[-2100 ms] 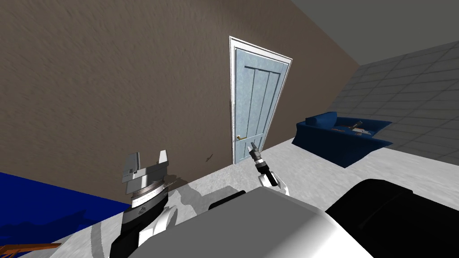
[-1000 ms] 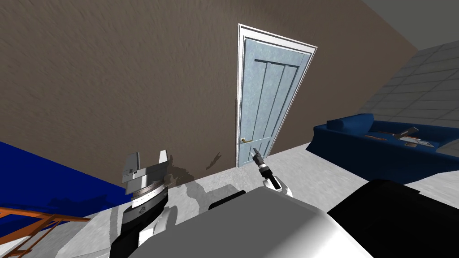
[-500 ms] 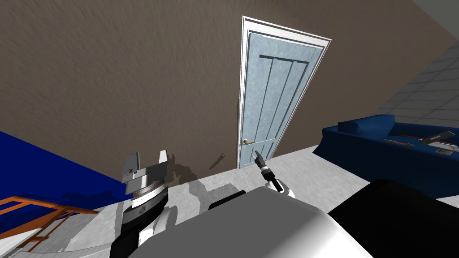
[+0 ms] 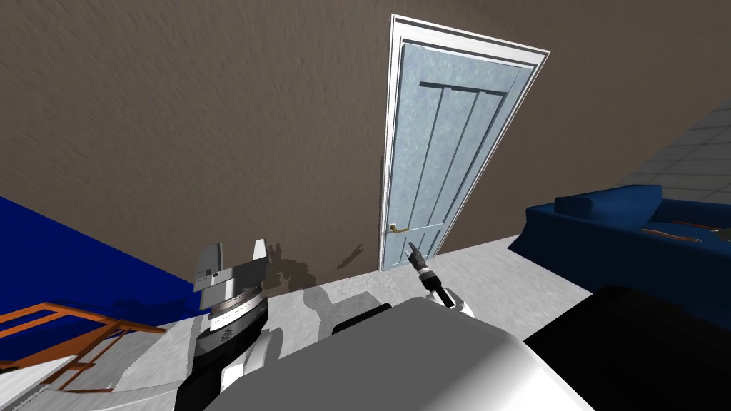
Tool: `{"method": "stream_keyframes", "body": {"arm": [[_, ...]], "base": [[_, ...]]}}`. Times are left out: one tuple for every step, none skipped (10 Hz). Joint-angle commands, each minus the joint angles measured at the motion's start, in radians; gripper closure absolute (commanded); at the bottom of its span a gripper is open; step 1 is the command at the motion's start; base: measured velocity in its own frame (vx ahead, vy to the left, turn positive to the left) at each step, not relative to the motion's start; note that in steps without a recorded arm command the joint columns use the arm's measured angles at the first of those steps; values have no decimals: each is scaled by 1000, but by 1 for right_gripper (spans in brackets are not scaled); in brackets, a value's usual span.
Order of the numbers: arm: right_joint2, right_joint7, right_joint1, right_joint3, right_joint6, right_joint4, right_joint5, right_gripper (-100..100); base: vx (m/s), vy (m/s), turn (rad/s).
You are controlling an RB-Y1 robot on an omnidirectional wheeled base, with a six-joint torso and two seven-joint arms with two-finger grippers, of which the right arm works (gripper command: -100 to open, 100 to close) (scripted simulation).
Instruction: Pull the door open
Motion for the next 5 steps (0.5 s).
{"method": "stream_keyframes", "body": {"arm": [[-10, -6, -10, -1, -18, 50, -5, -100], [-15, -9, -16, -2, -26, 87, -8, -100], [-21, -12, -22, -2, -35, 113, -11, -100], [-26, -15, -28, -3, -42, 143, -14, -100], [-30, -17, -32, -3, -48, 164, -16, -100]], "base": [[66, -37, 102], [94, -53, 99], [100, -54, 89], [88, -56, 77], [67, -45, 68]]}}
